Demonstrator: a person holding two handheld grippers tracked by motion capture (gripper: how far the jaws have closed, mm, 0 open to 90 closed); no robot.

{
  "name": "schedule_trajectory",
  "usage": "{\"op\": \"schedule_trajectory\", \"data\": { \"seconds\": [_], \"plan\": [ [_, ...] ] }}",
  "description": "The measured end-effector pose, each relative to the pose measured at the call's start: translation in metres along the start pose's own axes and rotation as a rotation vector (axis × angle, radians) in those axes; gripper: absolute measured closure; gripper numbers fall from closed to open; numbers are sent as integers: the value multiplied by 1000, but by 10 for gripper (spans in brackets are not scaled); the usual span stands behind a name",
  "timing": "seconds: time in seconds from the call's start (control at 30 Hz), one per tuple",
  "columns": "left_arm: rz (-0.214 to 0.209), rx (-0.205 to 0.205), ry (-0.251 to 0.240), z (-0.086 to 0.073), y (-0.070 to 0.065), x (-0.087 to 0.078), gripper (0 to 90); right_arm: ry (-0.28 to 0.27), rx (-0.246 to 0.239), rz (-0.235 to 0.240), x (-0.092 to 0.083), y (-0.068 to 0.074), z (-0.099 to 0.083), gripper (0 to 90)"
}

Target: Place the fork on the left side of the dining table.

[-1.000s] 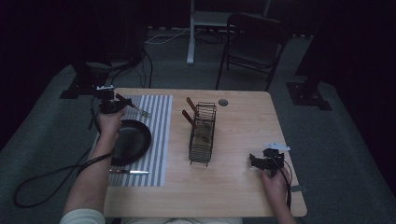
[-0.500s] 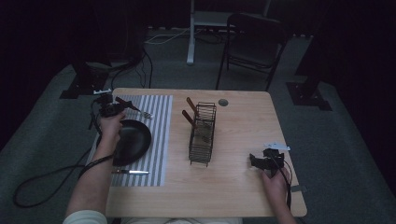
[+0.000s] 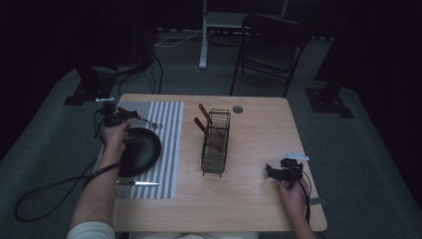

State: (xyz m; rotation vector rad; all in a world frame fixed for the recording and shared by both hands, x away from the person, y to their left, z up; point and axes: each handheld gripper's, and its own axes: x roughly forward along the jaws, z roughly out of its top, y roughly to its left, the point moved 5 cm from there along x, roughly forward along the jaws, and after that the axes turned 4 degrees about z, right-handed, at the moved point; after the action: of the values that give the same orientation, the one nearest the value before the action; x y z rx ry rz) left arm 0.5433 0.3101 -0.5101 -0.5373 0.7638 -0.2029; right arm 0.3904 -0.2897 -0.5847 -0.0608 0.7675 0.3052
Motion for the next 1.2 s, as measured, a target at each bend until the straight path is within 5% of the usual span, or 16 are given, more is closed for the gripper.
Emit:
{"op": "schedule_trajectory", "data": {
  "seconds": [0.07, 0.13, 0.3, 0.67, 1.2],
  "plan": [
    [14, -34, 2, -4, 7, 2, 736, 0, 0, 0, 0, 0, 0, 121],
    [45, -11, 7, -7, 11, 5, 684, 0, 0, 0, 0, 0, 0, 121],
    [28, -52, 5, -11, 13, 7, 678, 0, 1, 0, 0, 0, 0, 121],
    [77, -108, 2, -16, 19, 13, 621, 0, 0, 0, 0, 0, 0, 121],
    [137, -108, 40, -17, 27, 28, 526, 0, 0, 0, 0, 0, 0, 121]
  ]
}}
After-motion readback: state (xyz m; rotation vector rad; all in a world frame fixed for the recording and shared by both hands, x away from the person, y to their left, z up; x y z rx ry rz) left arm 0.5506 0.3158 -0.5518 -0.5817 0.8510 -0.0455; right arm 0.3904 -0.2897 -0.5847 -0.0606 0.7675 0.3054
